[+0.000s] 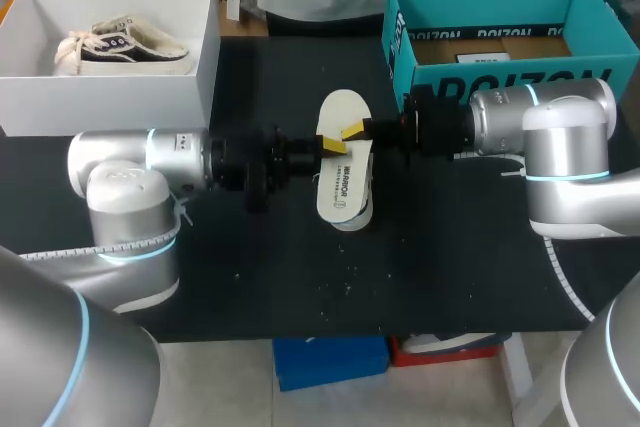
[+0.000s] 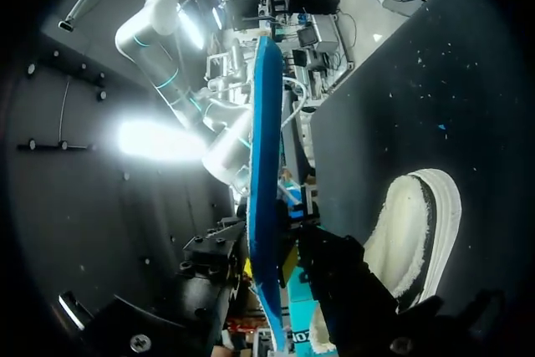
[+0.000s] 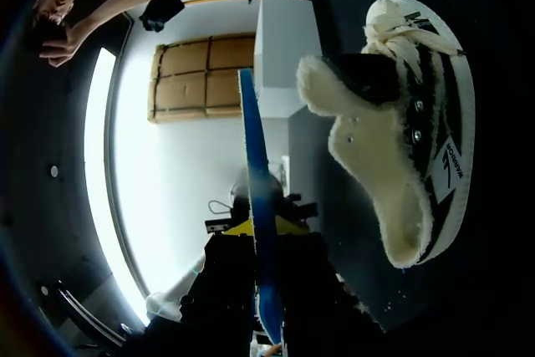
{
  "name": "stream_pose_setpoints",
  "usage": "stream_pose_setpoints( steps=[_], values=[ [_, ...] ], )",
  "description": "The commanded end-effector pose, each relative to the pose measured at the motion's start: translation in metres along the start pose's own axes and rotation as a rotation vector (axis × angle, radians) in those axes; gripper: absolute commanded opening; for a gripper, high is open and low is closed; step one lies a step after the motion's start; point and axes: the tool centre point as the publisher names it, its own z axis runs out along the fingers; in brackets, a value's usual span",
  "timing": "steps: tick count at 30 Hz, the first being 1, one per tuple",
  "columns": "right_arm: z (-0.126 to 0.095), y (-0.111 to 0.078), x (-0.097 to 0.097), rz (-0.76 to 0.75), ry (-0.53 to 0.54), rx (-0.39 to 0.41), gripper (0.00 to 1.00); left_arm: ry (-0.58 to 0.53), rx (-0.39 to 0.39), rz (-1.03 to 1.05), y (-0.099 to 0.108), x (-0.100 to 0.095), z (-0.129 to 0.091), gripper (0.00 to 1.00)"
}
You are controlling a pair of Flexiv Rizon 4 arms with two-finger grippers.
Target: Take the shoe out of the shoebox, open the shoe tongue, remove and reinsert the insole, then place the shoe into the shoebox
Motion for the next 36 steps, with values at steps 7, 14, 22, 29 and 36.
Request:
stream_pose_setpoints(
  steps=[7,14,22,29,36],
  values=[
    [0.001,0.0,-0.001,0.0,-0.001,-0.002,0.0,-0.008,0.005,-0.014,0.004,0.002,0.003,0.0],
    [-0.002,-0.002,0.002,-0.01,-0.017,-0.035,1.0,-0.008,0.016,-0.022,0.004,-0.002,0.004,0.0],
    [-0.03,-0.016,-0.001,-0.038,-0.149,-0.145,1.0,0.078,0.064,-0.185,-0.015,-0.006,-0.011,0.0],
    [-0.065,-0.043,-0.001,-0.044,-0.238,-0.235,1.0,0.239,0.137,-0.3,-0.052,-0.007,-0.03,0.0],
    [-0.08,-0.053,0.004,-0.06,-0.291,-0.297,1.0,0.307,0.204,-0.333,-0.069,-0.005,-0.038,0.0]
  ],
)
